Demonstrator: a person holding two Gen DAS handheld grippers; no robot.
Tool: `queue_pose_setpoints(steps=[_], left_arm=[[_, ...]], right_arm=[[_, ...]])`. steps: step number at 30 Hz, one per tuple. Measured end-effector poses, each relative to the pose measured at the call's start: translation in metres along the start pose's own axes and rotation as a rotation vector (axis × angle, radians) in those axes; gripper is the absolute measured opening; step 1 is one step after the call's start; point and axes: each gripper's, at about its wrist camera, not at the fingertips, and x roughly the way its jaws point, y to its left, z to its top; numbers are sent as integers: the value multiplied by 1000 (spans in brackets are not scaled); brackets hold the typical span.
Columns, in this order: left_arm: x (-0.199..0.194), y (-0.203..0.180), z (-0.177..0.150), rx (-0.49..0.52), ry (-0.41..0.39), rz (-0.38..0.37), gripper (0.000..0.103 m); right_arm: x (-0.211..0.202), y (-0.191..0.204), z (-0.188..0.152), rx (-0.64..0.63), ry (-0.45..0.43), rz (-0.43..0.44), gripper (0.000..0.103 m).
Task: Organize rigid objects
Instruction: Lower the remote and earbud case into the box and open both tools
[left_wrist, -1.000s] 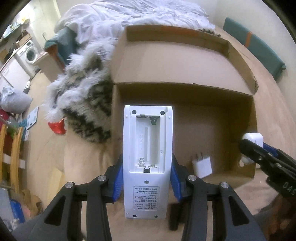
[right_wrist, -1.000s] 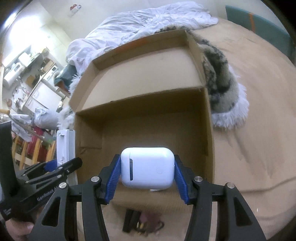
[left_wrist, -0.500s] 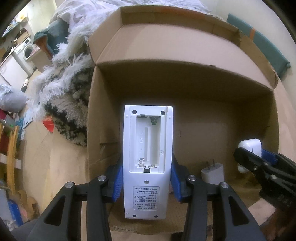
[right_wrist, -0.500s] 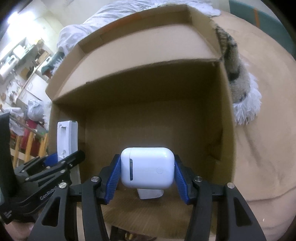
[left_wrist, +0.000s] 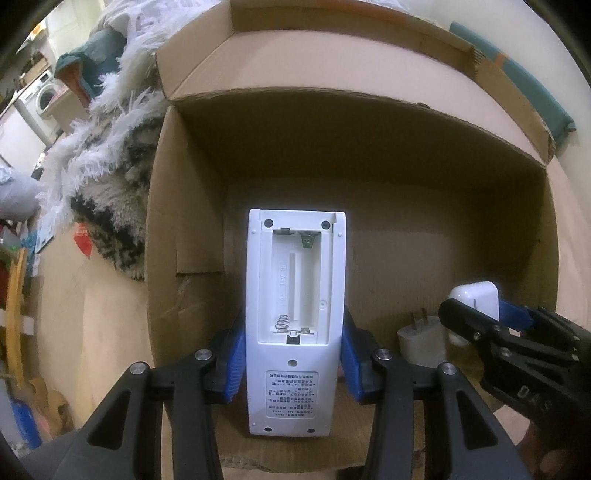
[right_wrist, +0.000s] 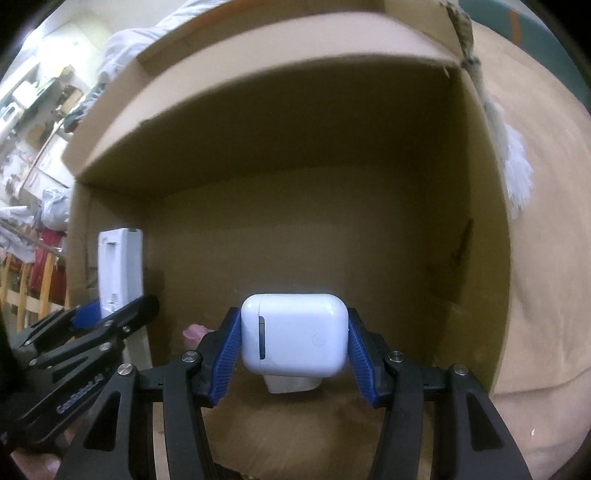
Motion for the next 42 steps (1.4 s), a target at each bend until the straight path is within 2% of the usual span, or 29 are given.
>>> queue_pose_setpoints(steps=[7,16,19,23,25,26,32,35,38,42], left_arm=[[4,-10,-5,18,3,18,41],[1,-14,-7,32,7,24,43],[2,-13,-6,37,20,31,54],[-3,-16,-5,59,7,49,59],[-7,-17,-4,58,6,56,60],[-9,-18,-5,56,2,64,60],[-18,-11,-3,36,-18,67,60],[-27,-8,-2,30,-38,63,60],[-36,-5,-6,30,-57,54,60],[-50,2,-8,16,-72,37,60]], right_arm=[[9,2,4,10,30,4,58],[8,8,8,4,10,19,58],[1,4,8,18,-16,52,58],[-10,8,11,17,-55,72,58],[-15,8,12,19,-73,81,66],[-16,8,12,20,-77,69,74],[-31,0,16,47,-91,77,81],[-35,2,14,59,-97,79,88],[-47,0,6,60,-108,112,90],[-61,2,-2,49,-134,102,90]])
